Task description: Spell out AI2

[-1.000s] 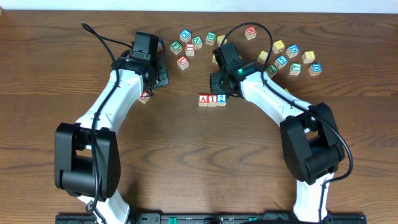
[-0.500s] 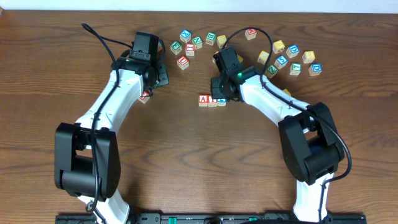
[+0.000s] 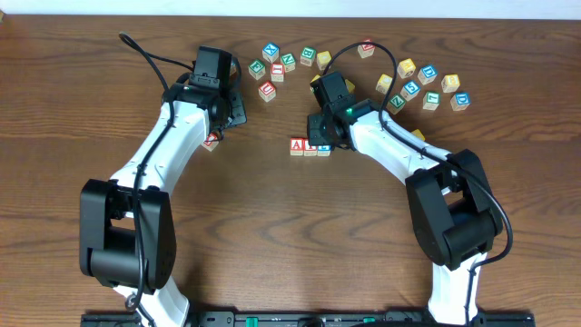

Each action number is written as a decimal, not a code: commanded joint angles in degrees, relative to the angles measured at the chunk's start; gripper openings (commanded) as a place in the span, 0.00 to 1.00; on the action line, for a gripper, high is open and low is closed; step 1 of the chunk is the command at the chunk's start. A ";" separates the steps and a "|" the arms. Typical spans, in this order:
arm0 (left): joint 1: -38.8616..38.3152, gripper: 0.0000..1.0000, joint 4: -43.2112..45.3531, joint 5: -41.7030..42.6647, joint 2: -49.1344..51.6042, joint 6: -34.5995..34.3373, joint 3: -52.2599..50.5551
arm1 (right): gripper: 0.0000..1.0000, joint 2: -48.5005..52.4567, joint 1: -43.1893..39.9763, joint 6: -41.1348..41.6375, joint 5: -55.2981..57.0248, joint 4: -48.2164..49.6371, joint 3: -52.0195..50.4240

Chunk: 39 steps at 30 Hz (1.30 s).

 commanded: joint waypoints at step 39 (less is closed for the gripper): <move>-0.02 0.07 0.00 -0.76 -0.37 0.33 0.50 | 0.01 -4.63 -1.22 6.01 2.60 -7.87 -2.51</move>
